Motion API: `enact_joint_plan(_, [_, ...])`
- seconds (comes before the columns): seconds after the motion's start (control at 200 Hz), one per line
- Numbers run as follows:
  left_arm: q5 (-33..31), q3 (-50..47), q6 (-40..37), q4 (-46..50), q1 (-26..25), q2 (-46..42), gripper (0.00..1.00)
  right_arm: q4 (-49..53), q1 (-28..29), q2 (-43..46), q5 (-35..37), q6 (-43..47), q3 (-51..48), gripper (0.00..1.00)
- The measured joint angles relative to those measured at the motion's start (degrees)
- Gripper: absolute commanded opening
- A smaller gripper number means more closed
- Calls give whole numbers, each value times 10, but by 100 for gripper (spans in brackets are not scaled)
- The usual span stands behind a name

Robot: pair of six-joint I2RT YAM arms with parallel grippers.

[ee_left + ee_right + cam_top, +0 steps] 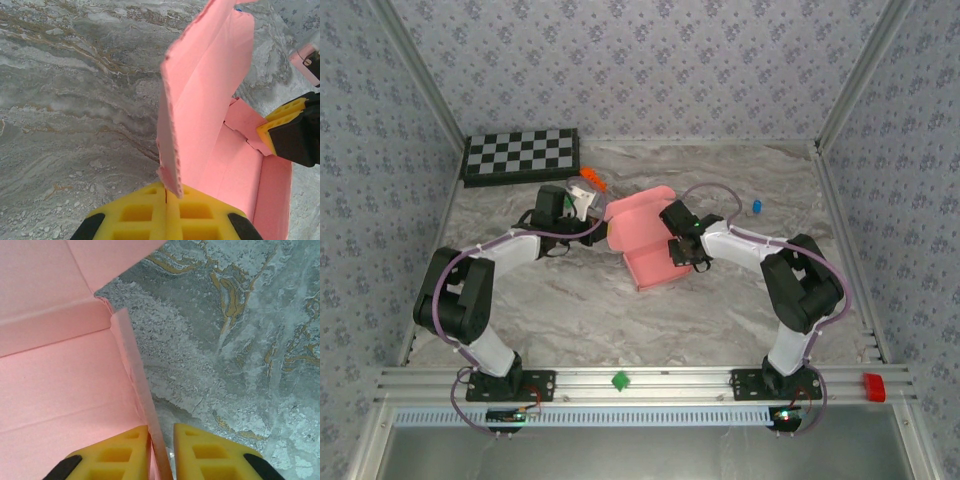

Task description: Fold the paper box

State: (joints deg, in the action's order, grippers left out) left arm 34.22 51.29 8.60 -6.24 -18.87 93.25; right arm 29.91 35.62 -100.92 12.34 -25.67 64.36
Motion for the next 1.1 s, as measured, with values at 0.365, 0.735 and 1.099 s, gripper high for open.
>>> enact_joint_plan(0.365, [0, 3, 0, 0, 0, 6, 0, 0, 6, -5, 10, 0, 1, 16])
enact_joint_plan(0.735, [0, 3, 0, 0, 0, 6, 0, 8, 13, -15, 23, 0, 9, 15])
enact_joint_plan(1.099, [0, 3, 0, 0, 0, 6, 0, 5, 3, -15, 5, 0, 8, 20])
